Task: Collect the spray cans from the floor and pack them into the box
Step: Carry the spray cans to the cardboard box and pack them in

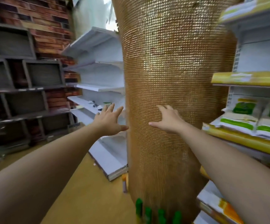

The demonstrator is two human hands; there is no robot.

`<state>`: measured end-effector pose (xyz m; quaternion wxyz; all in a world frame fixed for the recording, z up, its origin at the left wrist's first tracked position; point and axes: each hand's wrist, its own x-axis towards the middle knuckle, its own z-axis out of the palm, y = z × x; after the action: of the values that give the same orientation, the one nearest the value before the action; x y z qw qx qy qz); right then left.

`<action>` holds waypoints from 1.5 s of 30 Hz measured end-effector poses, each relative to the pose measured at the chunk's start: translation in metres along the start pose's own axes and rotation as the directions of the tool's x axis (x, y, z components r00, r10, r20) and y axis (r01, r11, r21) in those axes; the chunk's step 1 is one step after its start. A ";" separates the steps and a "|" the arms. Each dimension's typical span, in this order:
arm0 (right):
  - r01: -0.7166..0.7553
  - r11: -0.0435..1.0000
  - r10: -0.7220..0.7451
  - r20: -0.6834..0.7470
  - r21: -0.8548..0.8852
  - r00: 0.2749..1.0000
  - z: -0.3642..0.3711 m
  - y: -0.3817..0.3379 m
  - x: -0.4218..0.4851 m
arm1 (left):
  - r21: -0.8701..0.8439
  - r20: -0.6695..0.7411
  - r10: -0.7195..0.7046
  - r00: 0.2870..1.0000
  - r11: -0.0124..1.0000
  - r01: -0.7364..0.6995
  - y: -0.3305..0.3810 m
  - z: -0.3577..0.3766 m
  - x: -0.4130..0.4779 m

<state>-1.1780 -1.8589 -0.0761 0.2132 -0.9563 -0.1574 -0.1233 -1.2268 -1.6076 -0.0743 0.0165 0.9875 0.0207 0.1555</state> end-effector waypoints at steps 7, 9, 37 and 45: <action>0.094 0.991 -0.100 0.063 0.093 0.993 0.039 0.004 0.105 | 0.037 0.012 -0.088 0.996 0.995 0.088 -0.022 0.027 0.081; 0.119 0.986 -0.128 0.072 0.113 0.989 0.052 0.004 0.130 | 0.047 0.035 -0.109 0.993 0.993 0.107 -0.025 0.037 0.098; 0.025 0.999 -0.037 0.350 0.040 0.936 0.346 -0.092 0.417 | -0.155 0.237 -0.163 0.958 0.967 0.203 -0.288 0.246 0.336; -0.057 0.998 0.047 0.516 0.004 0.856 0.467 -0.074 0.495 | -0.225 0.409 -0.189 0.893 0.927 0.299 -0.347 0.368 0.392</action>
<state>-0.6699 -1.4639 -0.3091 0.1754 -0.9563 -0.1841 0.1441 -0.7531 -1.2528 -0.3178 0.1802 0.9754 0.1198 -0.0411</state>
